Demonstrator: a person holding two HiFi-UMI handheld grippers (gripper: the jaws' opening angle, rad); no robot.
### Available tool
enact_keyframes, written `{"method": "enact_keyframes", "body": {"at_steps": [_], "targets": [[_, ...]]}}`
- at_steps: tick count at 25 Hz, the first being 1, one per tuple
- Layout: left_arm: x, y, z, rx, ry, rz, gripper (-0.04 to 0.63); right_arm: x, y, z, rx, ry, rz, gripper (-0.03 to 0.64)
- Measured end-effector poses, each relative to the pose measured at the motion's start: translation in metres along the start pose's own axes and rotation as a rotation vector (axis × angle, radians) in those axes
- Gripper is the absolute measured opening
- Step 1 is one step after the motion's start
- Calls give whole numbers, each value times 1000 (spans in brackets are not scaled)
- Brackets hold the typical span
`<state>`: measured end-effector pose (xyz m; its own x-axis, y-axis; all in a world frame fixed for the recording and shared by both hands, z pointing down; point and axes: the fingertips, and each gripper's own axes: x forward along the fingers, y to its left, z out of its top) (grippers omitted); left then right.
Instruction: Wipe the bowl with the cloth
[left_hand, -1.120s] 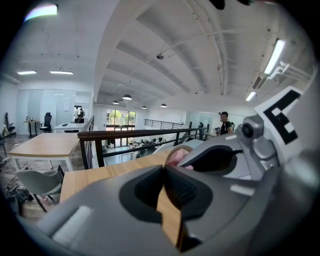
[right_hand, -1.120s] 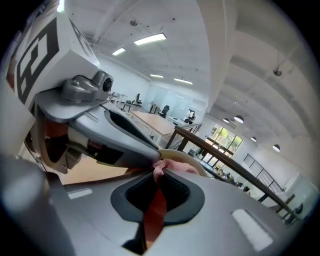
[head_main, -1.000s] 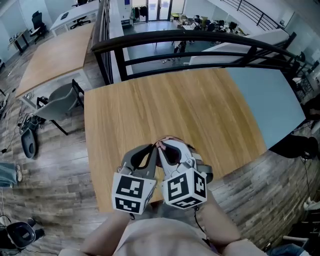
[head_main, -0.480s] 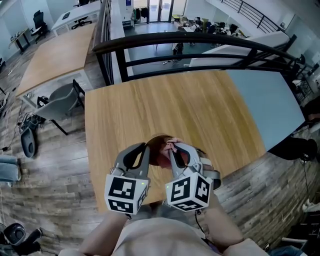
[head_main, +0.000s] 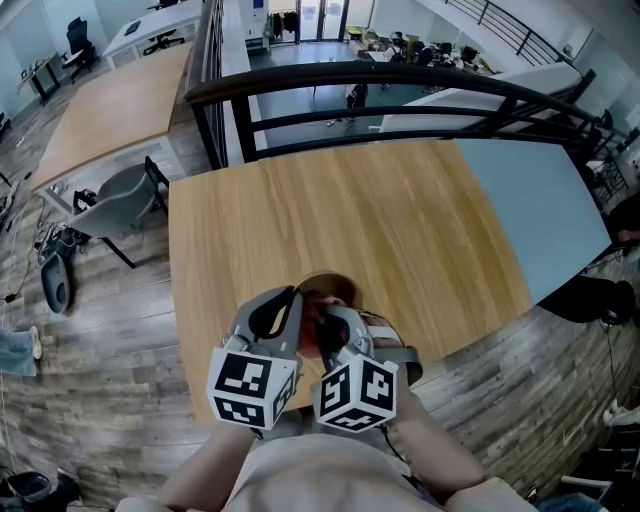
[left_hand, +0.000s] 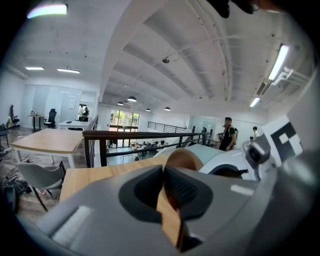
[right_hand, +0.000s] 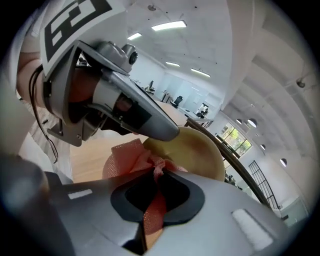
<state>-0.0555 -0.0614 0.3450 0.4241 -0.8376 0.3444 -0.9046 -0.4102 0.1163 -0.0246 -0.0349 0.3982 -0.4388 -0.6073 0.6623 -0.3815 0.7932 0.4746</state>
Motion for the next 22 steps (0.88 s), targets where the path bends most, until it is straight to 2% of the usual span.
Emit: {"method": "enact_keyframes", "body": {"at_steps": [5,10,14,18,22], "targets": [[1,-4,-6,12,34,-29,11,4,3,22,-111,-54,13,18],[-2,-4,-5,17,45,-40,9,3,-8,32,-201,-64,-50,18],[-4,-4,-6,33,54,-44,9,1,-22,36,-195,-62,-125,20],[-6,-5,-7,47,45,-46,8,-7,-35,36,-117,-71,-160,20],[-10,0,-5,52,40,-34,8,-16,-42,32,-124,-49,-217,20]]}}
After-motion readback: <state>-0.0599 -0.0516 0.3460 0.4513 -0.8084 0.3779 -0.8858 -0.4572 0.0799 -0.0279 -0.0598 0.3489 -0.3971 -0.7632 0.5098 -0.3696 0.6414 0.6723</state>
